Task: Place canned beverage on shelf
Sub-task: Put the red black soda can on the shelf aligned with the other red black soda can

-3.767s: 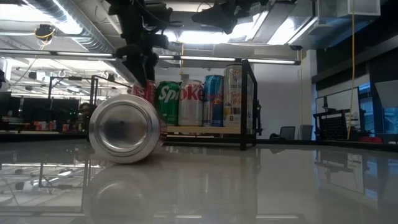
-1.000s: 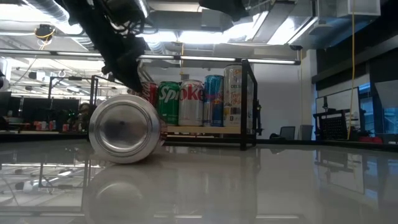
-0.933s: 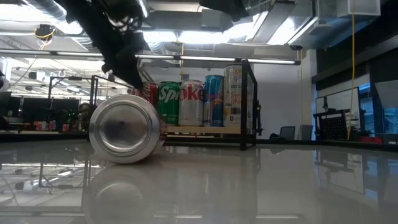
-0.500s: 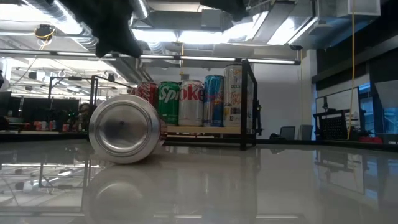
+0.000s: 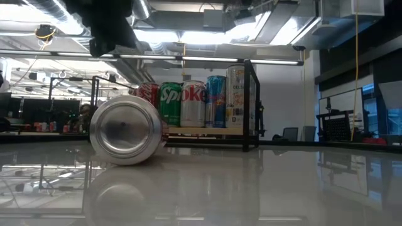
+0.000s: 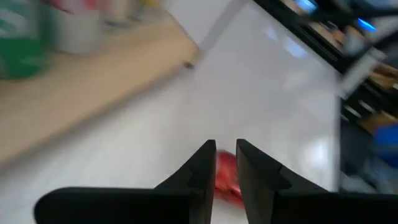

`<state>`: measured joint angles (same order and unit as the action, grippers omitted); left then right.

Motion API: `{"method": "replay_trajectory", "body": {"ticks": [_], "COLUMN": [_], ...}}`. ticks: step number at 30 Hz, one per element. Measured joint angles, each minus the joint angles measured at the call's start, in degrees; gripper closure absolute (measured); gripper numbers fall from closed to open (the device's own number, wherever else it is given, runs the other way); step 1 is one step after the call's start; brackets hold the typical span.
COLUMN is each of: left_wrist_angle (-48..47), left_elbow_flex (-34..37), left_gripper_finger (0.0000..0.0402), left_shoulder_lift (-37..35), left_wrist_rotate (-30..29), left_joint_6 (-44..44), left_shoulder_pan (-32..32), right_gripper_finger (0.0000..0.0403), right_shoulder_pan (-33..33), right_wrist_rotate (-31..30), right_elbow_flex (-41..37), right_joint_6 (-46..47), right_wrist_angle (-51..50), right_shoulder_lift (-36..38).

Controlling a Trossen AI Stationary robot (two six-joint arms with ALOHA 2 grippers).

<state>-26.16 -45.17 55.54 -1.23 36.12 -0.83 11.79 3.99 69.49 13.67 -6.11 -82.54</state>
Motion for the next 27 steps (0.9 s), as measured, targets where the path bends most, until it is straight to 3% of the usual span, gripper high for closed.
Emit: {"method": "replay_trajectory", "body": {"ticks": [5,20,27], "left_wrist_angle": [3.2,4.4,6.2], "left_elbow_flex": [0.0,0.0,0.0], "left_gripper_finger": [0.0333,0.0208,0.0189], "left_shoulder_lift": [1.1,8.5,10.2], "left_wrist_rotate": [7.7,9.4,8.8], "left_joint_6": [0.7,6.0,5.9], "left_shoulder_pan": [0.9,1.1,1.0], "right_gripper_finger": [0.0031,0.0031,0.0031], "right_shoulder_pan": [0.8,0.6,0.6], "right_wrist_rotate": [-0.5,-0.5,-0.5], "right_elbow_flex": [0.0,0.0,0.0], "right_joint_6": [0.0,0.0,0.0], "right_wrist_angle": [-0.1,-0.6,-1.1], "right_shoulder_lift": [-0.1,-0.1,-0.1]}}
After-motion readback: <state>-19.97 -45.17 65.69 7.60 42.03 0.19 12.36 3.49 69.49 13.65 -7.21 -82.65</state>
